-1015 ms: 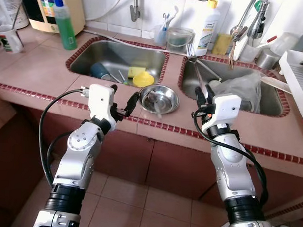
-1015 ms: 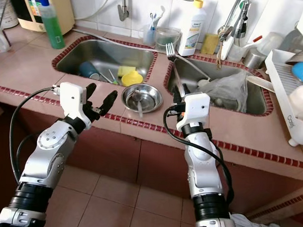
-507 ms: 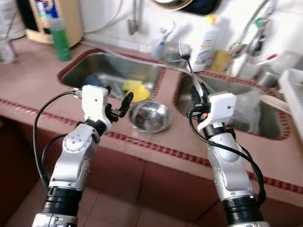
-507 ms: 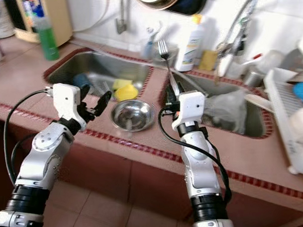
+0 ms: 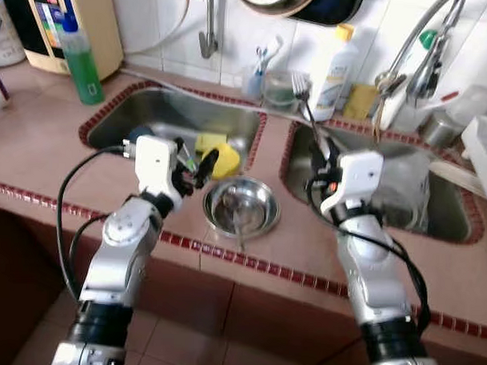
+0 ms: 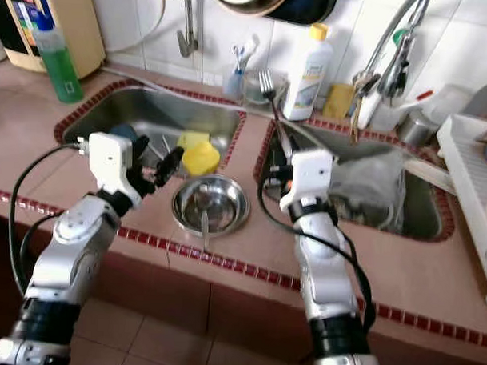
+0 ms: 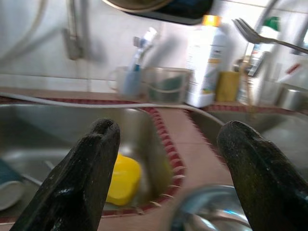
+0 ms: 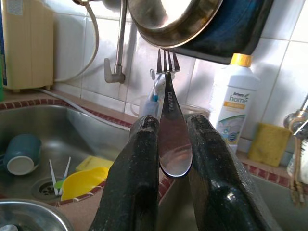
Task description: Kitchen organization
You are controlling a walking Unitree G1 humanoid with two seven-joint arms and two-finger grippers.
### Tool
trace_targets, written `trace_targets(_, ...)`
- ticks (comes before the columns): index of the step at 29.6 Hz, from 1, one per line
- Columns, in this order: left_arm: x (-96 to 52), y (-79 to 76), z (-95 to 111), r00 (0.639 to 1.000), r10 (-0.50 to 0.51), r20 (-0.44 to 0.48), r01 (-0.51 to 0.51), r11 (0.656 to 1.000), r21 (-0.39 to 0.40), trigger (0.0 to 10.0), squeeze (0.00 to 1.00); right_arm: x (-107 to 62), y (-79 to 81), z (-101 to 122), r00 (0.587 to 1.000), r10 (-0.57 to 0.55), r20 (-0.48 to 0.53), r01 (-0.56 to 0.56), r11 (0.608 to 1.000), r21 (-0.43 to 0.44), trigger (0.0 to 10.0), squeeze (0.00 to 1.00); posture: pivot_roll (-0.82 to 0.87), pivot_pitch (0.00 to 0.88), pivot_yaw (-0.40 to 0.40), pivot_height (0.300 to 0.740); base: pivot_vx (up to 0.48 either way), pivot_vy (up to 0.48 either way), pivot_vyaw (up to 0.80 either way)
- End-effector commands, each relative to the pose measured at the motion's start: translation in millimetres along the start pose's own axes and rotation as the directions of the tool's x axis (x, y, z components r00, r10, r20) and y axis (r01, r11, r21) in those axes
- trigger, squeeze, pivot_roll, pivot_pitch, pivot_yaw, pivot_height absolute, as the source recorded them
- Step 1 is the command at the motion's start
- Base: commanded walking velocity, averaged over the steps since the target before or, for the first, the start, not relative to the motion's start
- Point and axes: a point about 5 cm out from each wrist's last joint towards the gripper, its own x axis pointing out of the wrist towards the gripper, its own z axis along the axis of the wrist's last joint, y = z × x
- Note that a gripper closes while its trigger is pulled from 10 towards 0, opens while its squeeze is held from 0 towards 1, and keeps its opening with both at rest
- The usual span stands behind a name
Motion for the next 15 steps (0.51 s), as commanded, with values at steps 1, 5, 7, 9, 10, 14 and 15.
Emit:
trace_targets(1, 2.9, -2.2, 3.4, 1.0, -0.019, 0.005, 0.019, 1.0, 0.001, 10.0, 0.0, -0.3, -6.1, 3.8, 1.0, -0.026, 0.016, 0.026, 1.0, -0.001, 10.0, 0.0, 0.14, 0.021, -0.04, 0.74, 0.0, 0.3, 0.0)
trace_targets(5, 4.3, -3.1, 4.3, 1.0, -0.026, 0.007, 0.026, 1.0, -0.002, 10.0, 0.0, -0.1, -5.6, 3.9, 1.0, -0.026, 0.017, 0.026, 1.0, 0.0, 10.0, 0.0, 0.14, 0.018, -0.039, 0.74, 0.0, 0.364, 0.0)
trace_targets(7, 5.1, -3.6, 4.3, 1.0, -0.03, 0.006, 0.03, 1.0, -0.003, 10.0, 0.0, 0.1, -4.9, 3.8, 1.0, -0.025, 0.018, 0.025, 1.0, -0.001, 10.0, 0.0, 0.14, 0.014, -0.037, 0.74, 0.0, 0.396, 0.0)
trace_targets(9, 5.2, -3.6, 4.2, 0.999, -0.032, 0.006, 0.032, 0.999, -0.003, 10.0, 0.0, 0.2, -4.6, 3.9, 1.0, -0.024, 0.019, 0.024, 1.0, -0.001, 10.0, 0.0, 0.14, 0.011, -0.035, 0.74, 0.0, 0.403, 0.0)
trace_targets(10, 5.3, -3.7, 4.2, 0.999, -0.033, 0.006, 0.033, 0.999, -0.002, 10.0, 0.0, 0.2, -4.6, 4.0, 1.0, -0.024, 0.019, 0.024, 1.0, -0.001, 10.0, 0.0, 0.14, 0.011, -0.035, 0.74, 0.0, 0.409, 0.0)
trace_targets(14, 5.9, -4.5, 4.3, 0.999, -0.044, 0.003, 0.044, 0.999, 0.003, 10.0, 0.0, 0.2, -4.3, 3.7, 1.0, -0.024, 0.019, 0.024, 1.0, -0.002, 10.0, 0.0, 0.14, 0.004, -0.032, 0.74, 0.0, 0.409, 0.0)
trace_targets(15, 6.1, -4.6, 4.3, 0.999, -0.046, 0.002, 0.046, 0.999, 0.005, 10.0, 0.0, 0.2, -4.2, 3.7, 1.0, -0.024, 0.019, 0.024, 1.0, -0.002, 10.0, 0.0, 0.14, 0.004, -0.032, 0.74, 0.0, 0.386, 0.0)
